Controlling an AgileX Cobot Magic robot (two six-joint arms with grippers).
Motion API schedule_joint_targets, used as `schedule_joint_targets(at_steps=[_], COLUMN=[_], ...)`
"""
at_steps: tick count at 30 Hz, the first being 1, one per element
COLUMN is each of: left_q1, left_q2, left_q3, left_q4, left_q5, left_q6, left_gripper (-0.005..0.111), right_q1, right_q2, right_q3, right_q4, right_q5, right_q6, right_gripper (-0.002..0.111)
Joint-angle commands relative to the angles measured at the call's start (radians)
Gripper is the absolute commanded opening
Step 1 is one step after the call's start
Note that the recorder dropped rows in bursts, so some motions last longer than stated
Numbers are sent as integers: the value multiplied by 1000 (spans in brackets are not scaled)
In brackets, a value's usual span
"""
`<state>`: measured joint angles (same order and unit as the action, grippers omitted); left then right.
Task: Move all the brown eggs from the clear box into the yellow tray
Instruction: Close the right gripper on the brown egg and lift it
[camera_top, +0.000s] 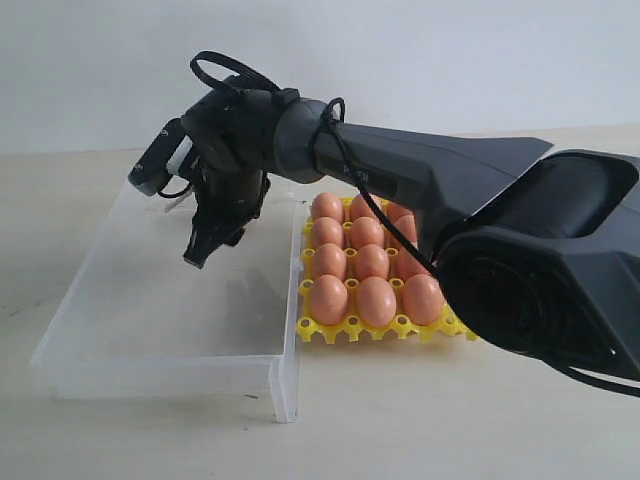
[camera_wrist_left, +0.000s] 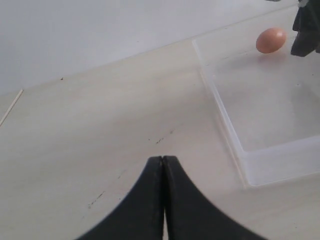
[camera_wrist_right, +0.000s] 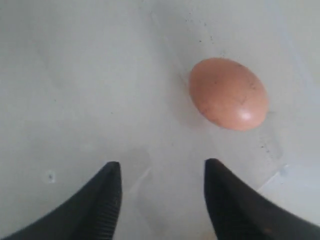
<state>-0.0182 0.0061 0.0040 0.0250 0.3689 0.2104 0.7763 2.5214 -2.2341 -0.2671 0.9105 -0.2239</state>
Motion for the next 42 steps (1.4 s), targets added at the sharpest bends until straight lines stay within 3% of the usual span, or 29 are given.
schedule_joint_targets(at_steps=[1,2,3,4,7,16,26,42], left_q1=[-2,-2,-2,-2,-2,-2,-2,-2], left_q2=[-6,-6,-6,-6,-6,-6,-6,-6], left_q3=[-4,-4,-4,-4,-4,-4,-4,-4], left_q4=[0,0,0,0,0,0,0,0], left_q5=[-7,-7,-7,-7,-7,-5,-5,24], left_q6=[-5,-5,-5,-5,-5,-5,-5,-5], left_gripper=[0,0,0,0,0,0,0,0], right_q1=[-12,-12,-12,-12,-12,-12,-12,-22], right_q2=[-7,-7,0,6,19,57,78,114], right_q3=[2,2,2,2,5,5,5,5], right_q4=[-43,-65,-87,-84,-60,-100,-313,-393], right_q5=[-101,-124,-136,-138,-140,-218,-240,-321], right_q6=[459,382,136,13,-174,-166,68,141], right_gripper=[65,65,65,66,72,72,69,69])
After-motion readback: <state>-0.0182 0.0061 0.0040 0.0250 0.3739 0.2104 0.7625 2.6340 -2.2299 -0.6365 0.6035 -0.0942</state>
